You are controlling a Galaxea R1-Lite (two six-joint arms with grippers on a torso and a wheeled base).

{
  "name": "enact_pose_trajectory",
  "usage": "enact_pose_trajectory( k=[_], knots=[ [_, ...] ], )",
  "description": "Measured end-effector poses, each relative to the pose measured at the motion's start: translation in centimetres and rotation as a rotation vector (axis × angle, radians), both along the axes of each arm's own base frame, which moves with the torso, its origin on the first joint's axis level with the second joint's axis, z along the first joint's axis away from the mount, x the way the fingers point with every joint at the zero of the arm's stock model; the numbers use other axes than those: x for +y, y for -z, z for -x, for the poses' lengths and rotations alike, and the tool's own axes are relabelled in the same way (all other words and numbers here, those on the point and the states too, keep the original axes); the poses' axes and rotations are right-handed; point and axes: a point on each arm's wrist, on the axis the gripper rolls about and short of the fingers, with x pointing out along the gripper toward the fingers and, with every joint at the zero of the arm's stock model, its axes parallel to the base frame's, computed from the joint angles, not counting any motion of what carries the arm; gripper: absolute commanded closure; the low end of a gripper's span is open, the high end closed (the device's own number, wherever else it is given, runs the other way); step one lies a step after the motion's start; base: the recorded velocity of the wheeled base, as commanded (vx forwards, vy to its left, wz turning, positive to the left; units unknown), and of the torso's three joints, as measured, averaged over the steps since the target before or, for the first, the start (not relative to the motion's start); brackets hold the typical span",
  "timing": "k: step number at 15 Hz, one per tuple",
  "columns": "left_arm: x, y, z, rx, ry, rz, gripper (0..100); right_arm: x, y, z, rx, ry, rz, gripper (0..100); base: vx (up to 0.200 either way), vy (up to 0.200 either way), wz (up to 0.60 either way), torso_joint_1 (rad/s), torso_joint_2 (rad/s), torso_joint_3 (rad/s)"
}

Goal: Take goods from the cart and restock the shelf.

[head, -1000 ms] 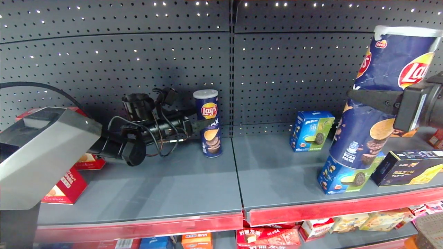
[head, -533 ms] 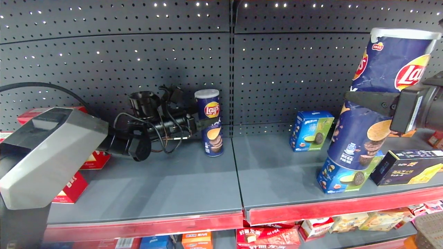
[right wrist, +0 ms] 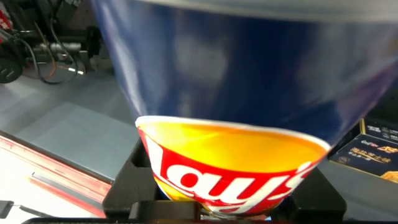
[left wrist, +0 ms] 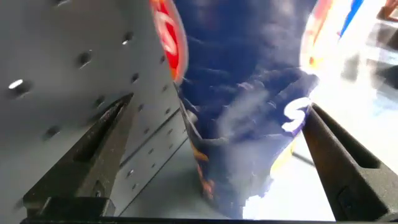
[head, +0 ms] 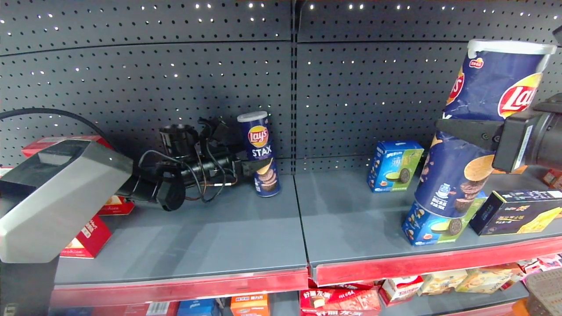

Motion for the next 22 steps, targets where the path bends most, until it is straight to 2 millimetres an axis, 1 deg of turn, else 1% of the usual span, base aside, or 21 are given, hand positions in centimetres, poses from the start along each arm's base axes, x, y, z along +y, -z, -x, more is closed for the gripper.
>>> enact_pose_trajectory(
  k=[3, 6, 10, 14, 17, 22],
  knots=[
    [0.2, -0.8, -0.2, -0.022, -0.013, 0.007, 0, 0.0, 0.2, 0.0, 0.005, 0.0, 0.003, 100, 0.0, 0.0, 0.0, 0.0, 0.0, 0.0],
    [-0.4, -1.7, 0.1, -0.048, -0.005, 0.011, 0, 0.0, 0.3, 0.0, 0.007, 0.0, 0.004, 100, 0.0, 0.0, 0.0, 0.0, 0.0, 0.0],
    [-1.5, -2.9, 1.2, -0.065, 0.019, 0.014, 0, 0.0, 0.3, 0.1, 0.006, 0.0, 0.004, 100, 0.0, 0.0, 0.0, 0.0, 0.0, 0.0],
    [-2.4, -3.2, 3.0, -0.049, 0.05, 0.008, 0, -0.1, 0.2, 0.2, 0.002, 0.0, 0.001, 100, 0.0, 0.0, 0.0, 0.0, 0.0, 0.0],
    [-2.5, -3.6, 3.3, -0.053, 0.054, 0.009, 0, -0.1, 0.2, 0.2, 0.001, 0.0, 0.001, 100, 0.0, 0.0, 0.0, 0.0, 0.0, 0.0],
    [-2.9, -3.6, 3.5, -0.049, 0.064, 0.009, 0, -0.1, 0.2, 0.3, 0.001, -0.001, 0.0, 100, 0.0, 0.0, 0.0, 0.0, 0.0, 0.0]
  ],
)
